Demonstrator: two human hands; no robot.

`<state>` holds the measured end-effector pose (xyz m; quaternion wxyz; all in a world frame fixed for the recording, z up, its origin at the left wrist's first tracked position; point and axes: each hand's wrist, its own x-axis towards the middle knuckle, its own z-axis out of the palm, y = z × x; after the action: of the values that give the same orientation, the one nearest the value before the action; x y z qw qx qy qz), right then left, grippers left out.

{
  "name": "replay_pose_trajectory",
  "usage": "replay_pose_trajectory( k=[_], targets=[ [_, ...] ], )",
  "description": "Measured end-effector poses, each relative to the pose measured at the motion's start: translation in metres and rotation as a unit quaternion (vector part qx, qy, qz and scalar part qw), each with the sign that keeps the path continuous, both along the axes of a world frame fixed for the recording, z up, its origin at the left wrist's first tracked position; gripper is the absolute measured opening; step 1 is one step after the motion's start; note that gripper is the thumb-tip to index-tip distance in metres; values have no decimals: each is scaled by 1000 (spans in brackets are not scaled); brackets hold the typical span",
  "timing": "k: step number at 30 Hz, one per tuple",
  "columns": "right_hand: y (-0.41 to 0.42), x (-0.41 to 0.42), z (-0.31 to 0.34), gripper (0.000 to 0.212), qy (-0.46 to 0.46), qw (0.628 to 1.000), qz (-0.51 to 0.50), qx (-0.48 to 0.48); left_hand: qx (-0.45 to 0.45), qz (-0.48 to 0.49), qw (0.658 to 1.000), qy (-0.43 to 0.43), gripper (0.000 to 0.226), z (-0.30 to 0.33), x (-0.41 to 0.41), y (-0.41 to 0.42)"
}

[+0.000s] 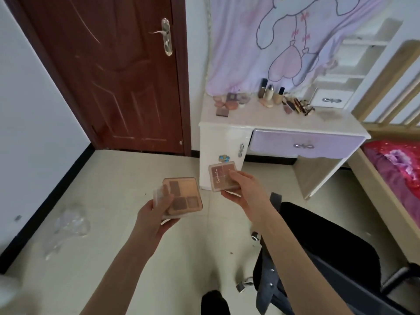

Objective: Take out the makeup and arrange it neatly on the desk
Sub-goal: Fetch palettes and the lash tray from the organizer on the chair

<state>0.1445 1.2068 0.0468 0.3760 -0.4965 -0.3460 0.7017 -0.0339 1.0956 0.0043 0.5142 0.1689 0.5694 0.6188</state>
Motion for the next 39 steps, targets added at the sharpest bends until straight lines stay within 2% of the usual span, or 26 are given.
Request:
replay_pose_trajectory(
  k=[10, 20, 28, 39],
  targets=[
    [216, -55, 6, 11, 61, 998, -18, -20, -19, -4, 1000, -2, 18, 9, -52, 233],
    [373, -39, -29, 10, -34, 993, -96, -55, -68, -55, 996, -30, 17, -15, -60, 408],
    [512, -53, -69, 4, -114, 984, -111, -80, -131, -87, 984, -88, 13, -56, -72, 569],
    [631, -32, -116, 16, -144, 968, -142, -151, -215, -123, 968, -37, 28, -93, -34, 704]
  ],
)
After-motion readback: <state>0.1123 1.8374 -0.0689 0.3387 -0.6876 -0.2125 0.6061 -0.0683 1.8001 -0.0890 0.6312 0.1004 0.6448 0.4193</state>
